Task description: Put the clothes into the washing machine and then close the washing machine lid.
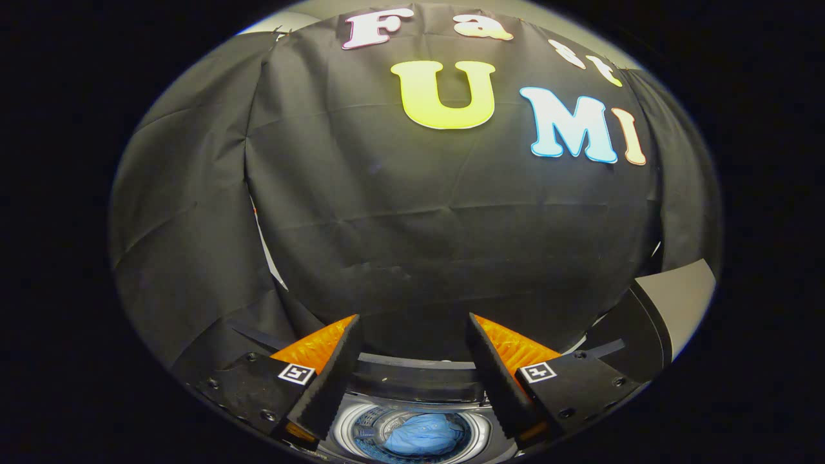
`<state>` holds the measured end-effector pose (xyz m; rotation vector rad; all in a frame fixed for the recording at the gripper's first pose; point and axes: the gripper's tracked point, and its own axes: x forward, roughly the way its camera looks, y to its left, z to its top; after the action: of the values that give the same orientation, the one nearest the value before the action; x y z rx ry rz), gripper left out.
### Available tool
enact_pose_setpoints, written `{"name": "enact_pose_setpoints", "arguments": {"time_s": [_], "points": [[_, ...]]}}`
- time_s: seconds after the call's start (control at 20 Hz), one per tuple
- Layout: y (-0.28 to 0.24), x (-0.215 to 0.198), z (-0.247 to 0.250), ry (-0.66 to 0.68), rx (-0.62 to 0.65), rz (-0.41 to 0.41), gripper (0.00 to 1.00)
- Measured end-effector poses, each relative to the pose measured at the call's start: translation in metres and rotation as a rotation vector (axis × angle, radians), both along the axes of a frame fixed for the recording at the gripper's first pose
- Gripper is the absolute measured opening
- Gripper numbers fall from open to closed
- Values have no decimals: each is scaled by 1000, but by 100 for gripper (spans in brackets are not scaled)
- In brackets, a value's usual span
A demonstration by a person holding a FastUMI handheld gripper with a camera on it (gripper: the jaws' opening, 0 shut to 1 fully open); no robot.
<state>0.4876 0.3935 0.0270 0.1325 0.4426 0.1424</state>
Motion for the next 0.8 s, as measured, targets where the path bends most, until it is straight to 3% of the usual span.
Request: {"name": "enact_pose_setpoints", "arguments": {"time_s": [0.8], "points": [[7, -52, -10, -103, 0, -19, 99]]}}
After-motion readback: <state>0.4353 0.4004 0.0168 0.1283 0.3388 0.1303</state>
